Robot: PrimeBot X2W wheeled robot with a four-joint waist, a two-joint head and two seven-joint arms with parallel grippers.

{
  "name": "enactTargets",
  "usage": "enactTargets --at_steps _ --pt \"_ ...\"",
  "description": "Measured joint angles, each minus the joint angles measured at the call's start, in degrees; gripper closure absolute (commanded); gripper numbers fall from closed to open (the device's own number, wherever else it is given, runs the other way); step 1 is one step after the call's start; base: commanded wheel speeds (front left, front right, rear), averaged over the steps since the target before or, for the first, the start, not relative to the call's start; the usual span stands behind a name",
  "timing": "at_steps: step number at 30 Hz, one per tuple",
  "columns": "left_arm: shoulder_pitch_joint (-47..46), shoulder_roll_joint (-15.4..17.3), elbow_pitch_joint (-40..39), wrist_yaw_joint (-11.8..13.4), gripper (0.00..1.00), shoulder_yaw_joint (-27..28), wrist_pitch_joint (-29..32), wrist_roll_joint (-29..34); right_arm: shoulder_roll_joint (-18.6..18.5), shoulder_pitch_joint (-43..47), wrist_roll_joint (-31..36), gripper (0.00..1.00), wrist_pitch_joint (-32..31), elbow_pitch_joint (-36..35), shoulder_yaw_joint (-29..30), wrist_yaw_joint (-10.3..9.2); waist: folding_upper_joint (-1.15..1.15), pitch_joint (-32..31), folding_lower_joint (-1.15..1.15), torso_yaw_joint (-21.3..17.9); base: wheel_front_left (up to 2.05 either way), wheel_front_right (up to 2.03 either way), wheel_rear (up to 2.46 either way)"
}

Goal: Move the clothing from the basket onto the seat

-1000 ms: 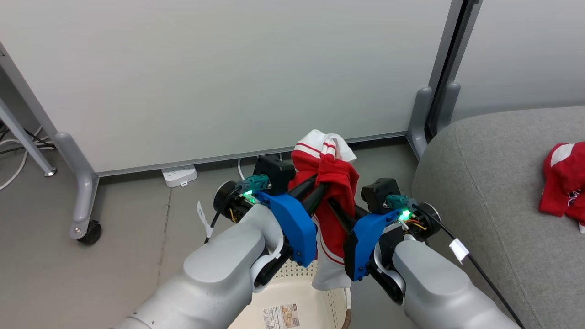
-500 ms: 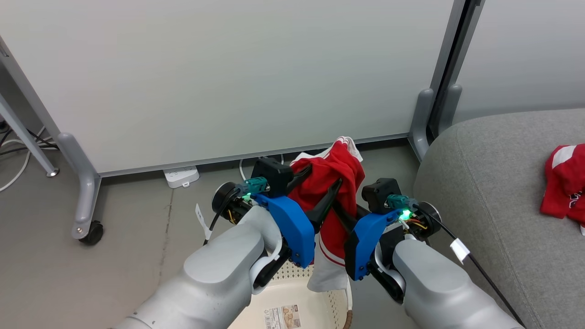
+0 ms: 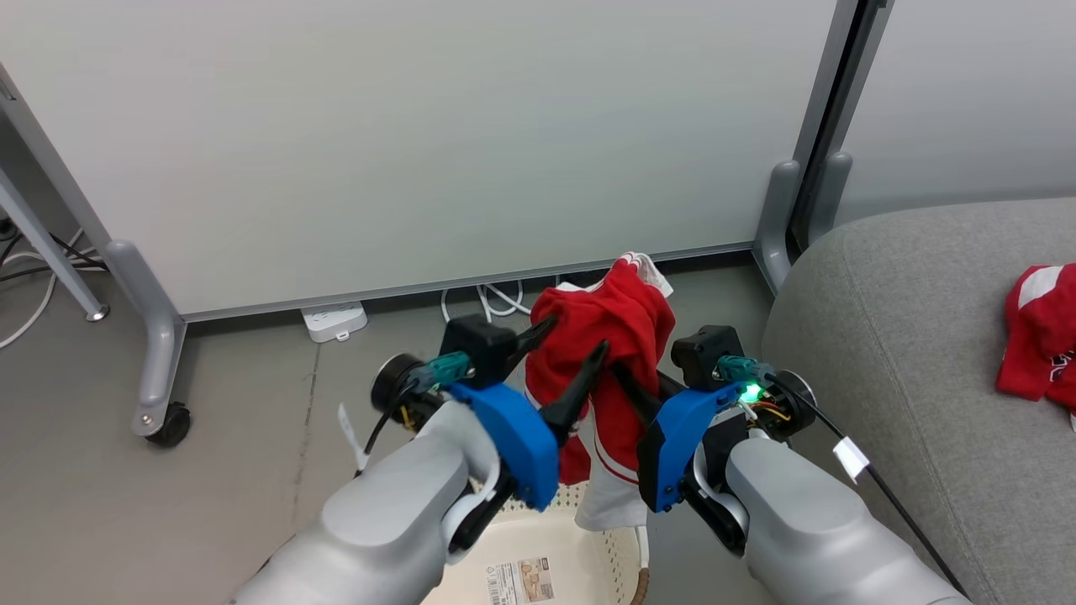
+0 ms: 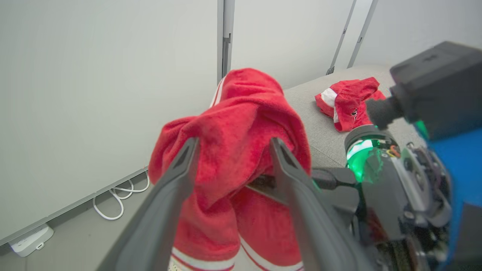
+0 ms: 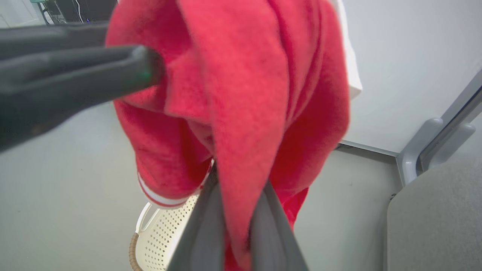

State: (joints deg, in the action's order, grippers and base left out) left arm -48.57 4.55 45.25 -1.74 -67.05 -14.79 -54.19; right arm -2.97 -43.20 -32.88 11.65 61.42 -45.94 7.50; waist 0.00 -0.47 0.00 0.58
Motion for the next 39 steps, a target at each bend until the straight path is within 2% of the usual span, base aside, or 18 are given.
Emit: enactTargets --at_steps 7,14,19,20,25,39 --pt "7.76 4.39 -10.01 3.01 0.00 8.61 -0.24 7.21 -0.52 -0.36 -0.55 1.00 0.66 0.85 0.11 0.00 0.00 0.51 0.00 0.45 0.00 0.00 0.00" --pt "18.64 7.95 -21.48 4.02 0.00 18.87 -0.25 17.07 -0.93 -0.48 -0.99 1.00 1.09 1.32 0.10 0.00 0.00 0.91 0.00 1.03 0.00 0.00 0.00" --pt "24.81 8.64 -26.11 2.63 0.00 24.09 -0.25 21.93 -0.93 -0.49 -1.15 1.00 1.30 1.36 -0.08 0.00 0.00 1.17 0.00 0.99 0.00 0.00 0.00" --pt "27.36 8.67 -27.53 1.70 0.00 26.22 -0.26 24.16 -0.96 -0.49 -1.40 1.00 1.41 1.41 -0.13 0.00 0.00 1.36 0.00 0.98 0.00 0.00 0.00" --pt "32.55 7.64 -28.11 -0.03 0.00 31.41 -0.25 27.52 -1.21 -0.50 -1.60 1.00 1.49 1.67 -0.20 0.00 0.00 1.74 0.01 0.92 0.00 0.00 0.00" --pt "35.13 3.79 -26.31 -3.86 0.00 39.22 -0.26 33.85 -1.19 -0.91 -2.81 1.00 1.83 1.99 -0.71 0.00 0.00 1.82 0.01 -0.03 0.00 0.00 0.00"
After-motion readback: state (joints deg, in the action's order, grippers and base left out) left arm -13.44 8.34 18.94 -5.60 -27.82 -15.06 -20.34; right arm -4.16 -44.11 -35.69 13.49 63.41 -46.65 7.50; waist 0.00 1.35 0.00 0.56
